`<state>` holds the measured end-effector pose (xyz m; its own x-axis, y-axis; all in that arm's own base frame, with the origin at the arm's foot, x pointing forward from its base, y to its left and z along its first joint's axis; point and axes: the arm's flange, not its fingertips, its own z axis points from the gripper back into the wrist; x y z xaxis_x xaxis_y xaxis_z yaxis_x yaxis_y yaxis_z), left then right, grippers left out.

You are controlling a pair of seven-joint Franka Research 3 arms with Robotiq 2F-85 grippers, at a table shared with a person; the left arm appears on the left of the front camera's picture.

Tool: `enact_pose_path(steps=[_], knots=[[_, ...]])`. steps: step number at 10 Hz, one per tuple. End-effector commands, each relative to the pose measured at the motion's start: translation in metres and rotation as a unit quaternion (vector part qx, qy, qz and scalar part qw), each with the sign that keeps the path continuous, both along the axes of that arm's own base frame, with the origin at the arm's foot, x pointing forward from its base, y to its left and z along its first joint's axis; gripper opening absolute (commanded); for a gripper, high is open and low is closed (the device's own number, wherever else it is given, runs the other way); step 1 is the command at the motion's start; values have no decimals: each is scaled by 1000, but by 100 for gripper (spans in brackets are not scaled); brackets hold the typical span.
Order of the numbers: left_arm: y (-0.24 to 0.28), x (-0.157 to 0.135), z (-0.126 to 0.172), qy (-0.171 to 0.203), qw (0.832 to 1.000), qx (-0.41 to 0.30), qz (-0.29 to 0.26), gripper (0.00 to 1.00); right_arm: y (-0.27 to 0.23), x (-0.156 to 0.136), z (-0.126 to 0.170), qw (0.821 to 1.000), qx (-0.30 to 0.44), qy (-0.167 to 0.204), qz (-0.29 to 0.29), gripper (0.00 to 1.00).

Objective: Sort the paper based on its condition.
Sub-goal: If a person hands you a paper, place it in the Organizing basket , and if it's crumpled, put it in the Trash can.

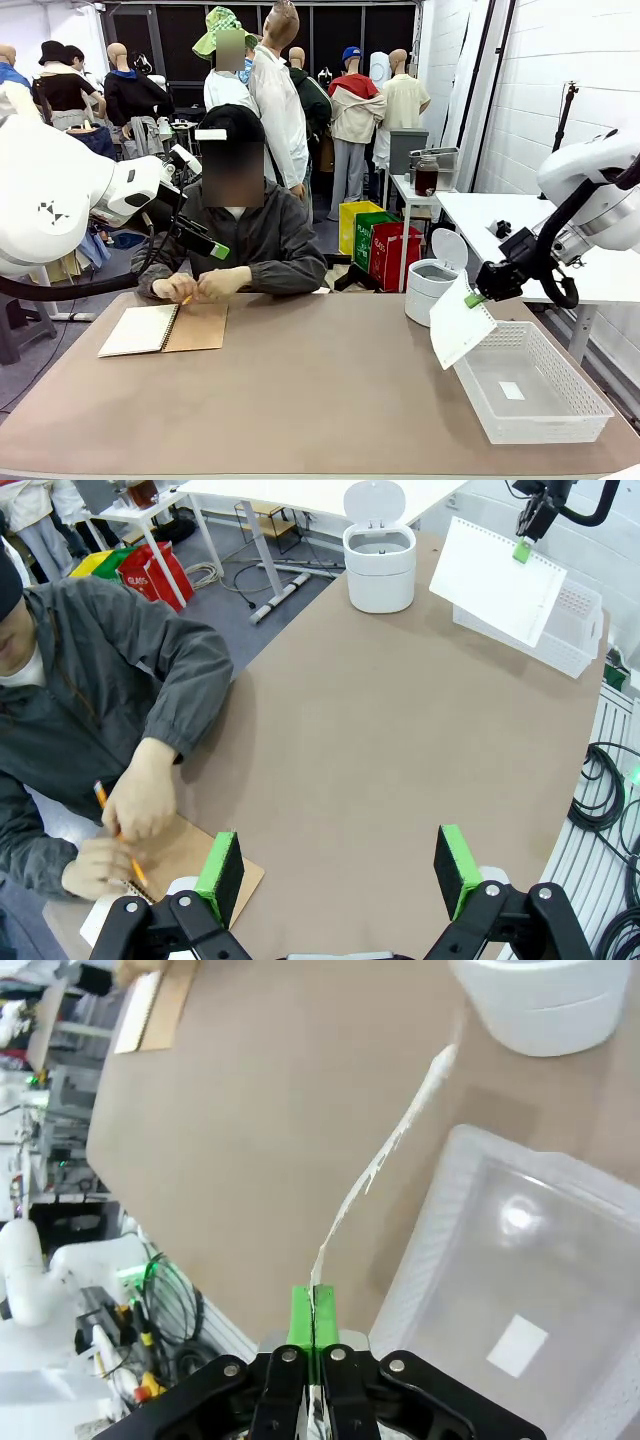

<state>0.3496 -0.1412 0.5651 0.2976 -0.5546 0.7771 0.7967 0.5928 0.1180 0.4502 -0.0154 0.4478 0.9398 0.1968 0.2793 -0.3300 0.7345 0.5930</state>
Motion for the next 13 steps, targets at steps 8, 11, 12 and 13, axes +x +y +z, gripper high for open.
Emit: enact_pose_path(steps=[8,11,12,13], knots=[[1,0,-1,6,1000,-3,1,100,-36,-15,6,997,-47,41,36,0],[1,0,-1,6,1000,-3,1,100,-56,-15,-6,996,-53,49,44,0],[1,0,-1,6,1000,-3,1,100,-60,-14,-11,996,-58,50,47,0],[1,0,-1,6,1000,-3,1,100,-64,-11,-18,996,-55,51,51,0]])
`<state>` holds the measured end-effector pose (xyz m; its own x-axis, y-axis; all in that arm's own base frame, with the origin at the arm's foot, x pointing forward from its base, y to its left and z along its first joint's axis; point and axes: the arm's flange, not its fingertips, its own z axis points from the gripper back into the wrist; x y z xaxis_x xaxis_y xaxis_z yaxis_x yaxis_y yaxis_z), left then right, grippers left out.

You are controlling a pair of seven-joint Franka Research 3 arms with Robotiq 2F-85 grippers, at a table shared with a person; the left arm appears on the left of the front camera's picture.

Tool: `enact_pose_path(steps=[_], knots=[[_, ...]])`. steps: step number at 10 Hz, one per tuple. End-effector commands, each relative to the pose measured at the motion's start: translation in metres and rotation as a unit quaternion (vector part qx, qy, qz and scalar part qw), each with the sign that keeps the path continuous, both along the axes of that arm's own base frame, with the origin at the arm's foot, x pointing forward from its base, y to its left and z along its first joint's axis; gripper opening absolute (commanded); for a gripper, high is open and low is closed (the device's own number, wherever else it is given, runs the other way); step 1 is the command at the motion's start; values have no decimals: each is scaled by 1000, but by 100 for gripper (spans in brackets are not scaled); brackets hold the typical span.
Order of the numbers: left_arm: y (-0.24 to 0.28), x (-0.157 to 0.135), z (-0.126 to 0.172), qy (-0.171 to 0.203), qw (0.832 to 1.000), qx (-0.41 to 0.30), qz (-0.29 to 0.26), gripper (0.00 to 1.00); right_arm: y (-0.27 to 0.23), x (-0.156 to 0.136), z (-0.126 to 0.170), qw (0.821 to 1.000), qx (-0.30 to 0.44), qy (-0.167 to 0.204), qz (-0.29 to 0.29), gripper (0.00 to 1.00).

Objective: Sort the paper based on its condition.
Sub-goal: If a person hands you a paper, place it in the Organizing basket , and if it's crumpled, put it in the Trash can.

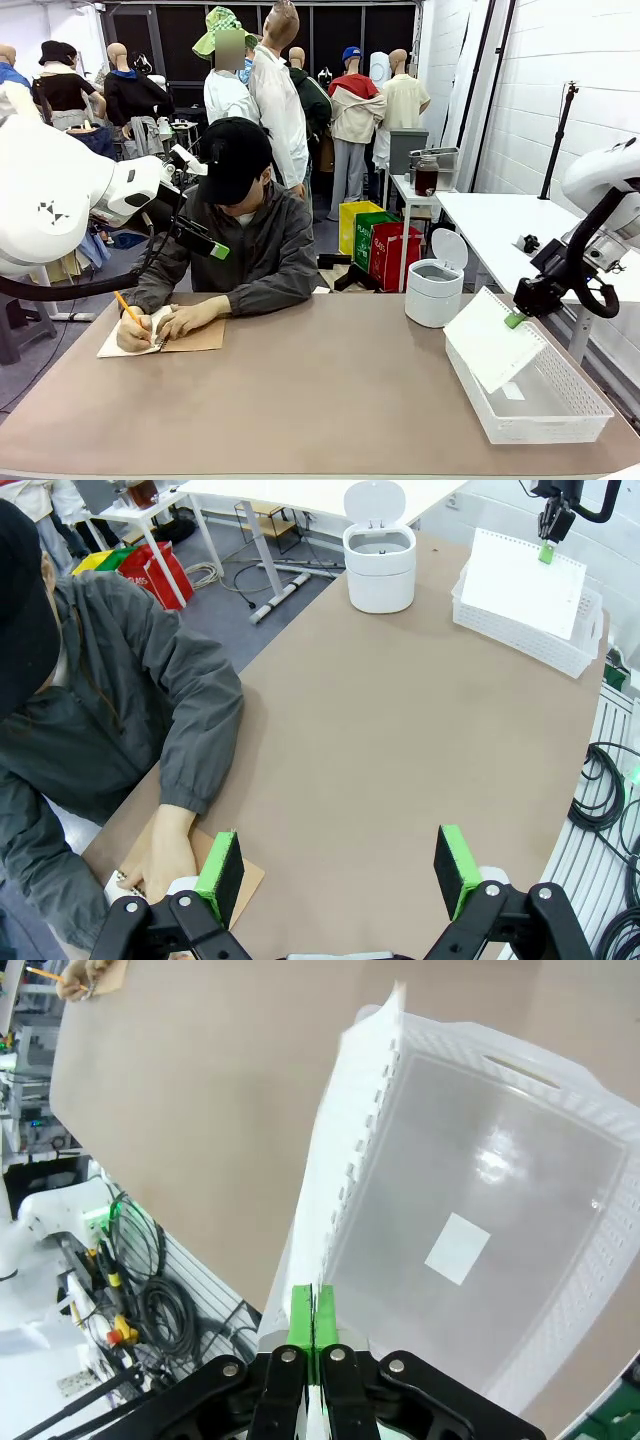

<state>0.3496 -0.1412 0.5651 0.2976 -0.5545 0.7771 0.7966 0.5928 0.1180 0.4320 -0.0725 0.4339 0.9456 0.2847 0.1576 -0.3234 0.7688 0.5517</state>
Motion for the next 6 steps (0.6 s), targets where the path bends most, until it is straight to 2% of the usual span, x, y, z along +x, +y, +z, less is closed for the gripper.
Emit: enact_pose_path(steps=[1,4,6], knots=[[1,0,-1,6,1000,-3,1,100,-9,11,-11,1000,-2,5,13,0],[1,0,-1,6,1000,-3,1,100,-23,3,-39,1000,5,16,-24,0],[1,0,-1,6,1000,-3,1,100,-36,-5,-46,999,3,10,-53,0]])
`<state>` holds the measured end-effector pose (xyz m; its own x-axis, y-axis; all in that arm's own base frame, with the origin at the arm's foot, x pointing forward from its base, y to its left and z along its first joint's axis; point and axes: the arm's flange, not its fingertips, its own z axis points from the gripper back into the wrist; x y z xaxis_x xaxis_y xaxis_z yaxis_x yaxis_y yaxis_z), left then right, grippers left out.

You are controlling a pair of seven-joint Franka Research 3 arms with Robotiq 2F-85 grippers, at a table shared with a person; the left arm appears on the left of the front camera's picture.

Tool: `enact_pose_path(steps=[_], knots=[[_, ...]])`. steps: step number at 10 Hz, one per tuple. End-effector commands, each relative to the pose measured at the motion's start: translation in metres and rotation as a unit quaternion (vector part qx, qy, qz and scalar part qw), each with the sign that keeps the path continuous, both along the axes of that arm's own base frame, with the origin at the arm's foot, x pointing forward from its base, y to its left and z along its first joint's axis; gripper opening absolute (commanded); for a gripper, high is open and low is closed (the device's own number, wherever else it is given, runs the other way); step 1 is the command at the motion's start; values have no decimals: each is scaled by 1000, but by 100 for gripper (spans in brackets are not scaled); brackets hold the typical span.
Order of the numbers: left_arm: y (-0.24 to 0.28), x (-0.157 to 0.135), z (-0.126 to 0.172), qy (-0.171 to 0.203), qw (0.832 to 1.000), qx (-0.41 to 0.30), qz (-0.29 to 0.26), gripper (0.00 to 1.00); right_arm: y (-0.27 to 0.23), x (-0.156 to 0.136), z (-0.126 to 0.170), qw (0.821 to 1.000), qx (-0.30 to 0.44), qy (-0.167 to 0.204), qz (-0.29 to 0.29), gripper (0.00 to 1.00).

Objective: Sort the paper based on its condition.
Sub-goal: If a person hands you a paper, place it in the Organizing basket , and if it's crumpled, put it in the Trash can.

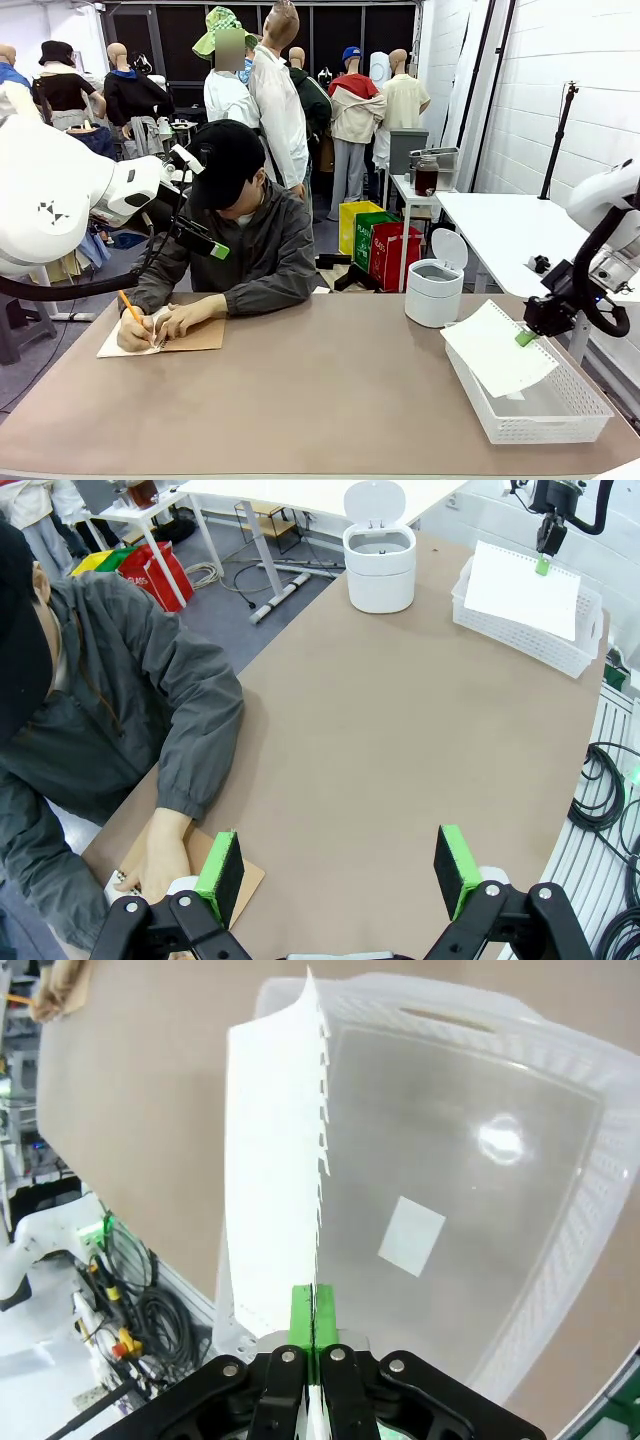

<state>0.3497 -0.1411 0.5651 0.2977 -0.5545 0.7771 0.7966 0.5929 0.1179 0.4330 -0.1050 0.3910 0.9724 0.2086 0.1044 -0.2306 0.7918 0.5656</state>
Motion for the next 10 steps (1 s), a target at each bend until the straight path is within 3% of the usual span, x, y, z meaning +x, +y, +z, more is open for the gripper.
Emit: enact_pose_path(steps=[1,4,8,10], knots=[[1,0,-1,6,1000,-3,1,100,-8,-8,-4,1000,-2,-20,-24,0],[1,0,-1,6,1000,-3,1,100,-2,-10,-20,998,-29,-17,-52,0],[1,0,-1,6,1000,-3,1,100,11,-10,-45,995,-42,32,-81,0],[1,0,-1,6,1000,-3,1,100,13,-9,-47,995,-53,31,-79,0]])
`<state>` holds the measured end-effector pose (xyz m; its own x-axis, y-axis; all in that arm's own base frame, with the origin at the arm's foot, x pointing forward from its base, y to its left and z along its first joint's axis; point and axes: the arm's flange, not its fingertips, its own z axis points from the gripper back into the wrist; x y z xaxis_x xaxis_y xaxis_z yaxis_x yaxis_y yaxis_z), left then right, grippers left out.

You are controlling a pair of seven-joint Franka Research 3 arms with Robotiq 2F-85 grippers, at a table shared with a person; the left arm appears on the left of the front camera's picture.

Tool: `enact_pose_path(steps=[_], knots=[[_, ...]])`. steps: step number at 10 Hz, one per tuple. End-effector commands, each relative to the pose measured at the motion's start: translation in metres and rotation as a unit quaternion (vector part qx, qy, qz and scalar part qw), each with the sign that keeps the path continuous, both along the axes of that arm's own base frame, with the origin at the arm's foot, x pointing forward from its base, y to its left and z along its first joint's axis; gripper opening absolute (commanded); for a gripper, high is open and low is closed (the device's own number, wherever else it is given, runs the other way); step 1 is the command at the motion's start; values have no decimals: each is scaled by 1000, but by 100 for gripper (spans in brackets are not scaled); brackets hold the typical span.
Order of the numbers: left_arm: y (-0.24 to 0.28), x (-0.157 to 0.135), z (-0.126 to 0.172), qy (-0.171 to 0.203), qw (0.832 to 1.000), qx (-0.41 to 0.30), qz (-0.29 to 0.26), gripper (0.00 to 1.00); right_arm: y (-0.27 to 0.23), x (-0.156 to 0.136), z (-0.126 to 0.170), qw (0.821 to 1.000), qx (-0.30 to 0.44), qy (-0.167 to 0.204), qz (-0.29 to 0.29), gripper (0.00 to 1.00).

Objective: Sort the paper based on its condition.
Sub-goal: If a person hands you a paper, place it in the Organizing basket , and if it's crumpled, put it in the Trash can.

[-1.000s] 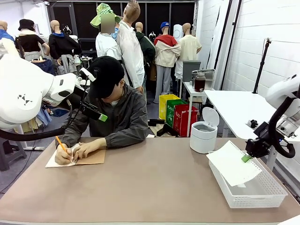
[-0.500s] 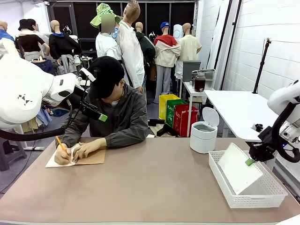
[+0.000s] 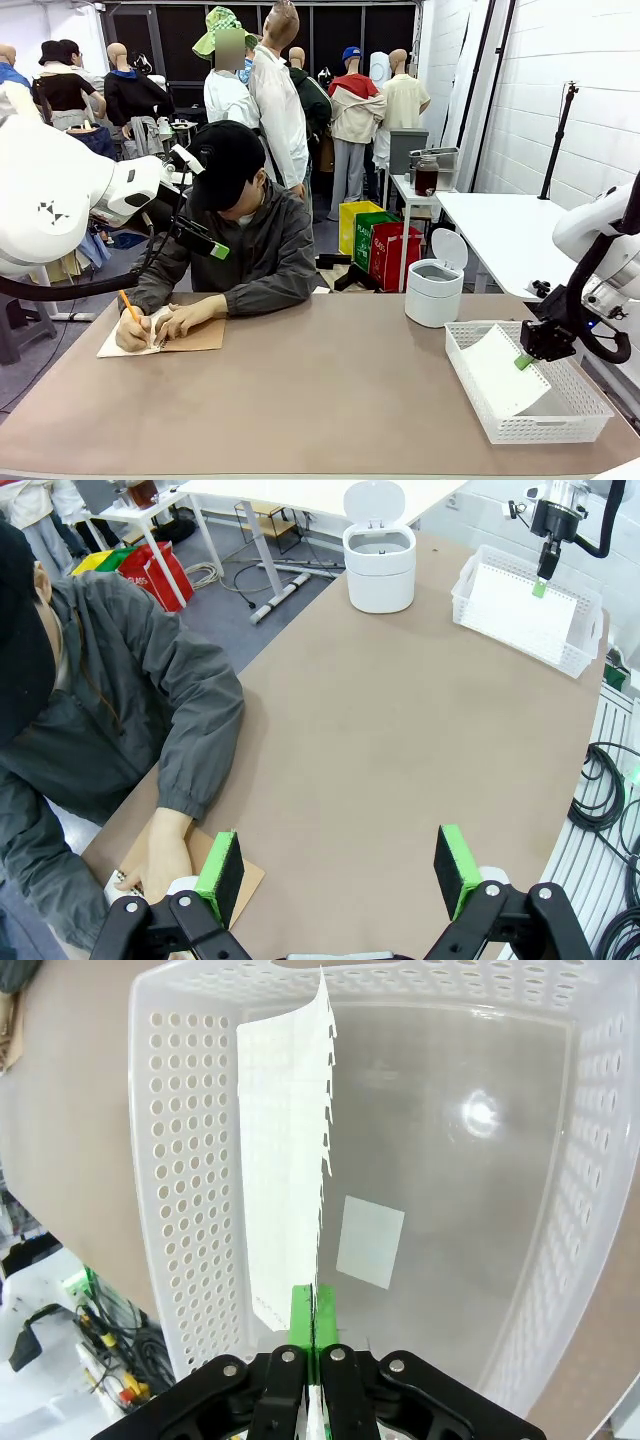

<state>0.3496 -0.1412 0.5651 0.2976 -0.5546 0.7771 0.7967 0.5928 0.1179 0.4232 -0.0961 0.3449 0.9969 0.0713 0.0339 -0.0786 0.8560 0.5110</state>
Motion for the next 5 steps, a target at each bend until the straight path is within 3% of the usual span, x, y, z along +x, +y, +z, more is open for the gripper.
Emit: enact_pose_path(steps=[1,5], knots=[[1,0,-1,6,1000,-3,1,100,4,1,0,999,-45,11,-20,0],[1,0,-1,6,1000,-3,1,100,11,4,8,983,-160,47,-82,80]])
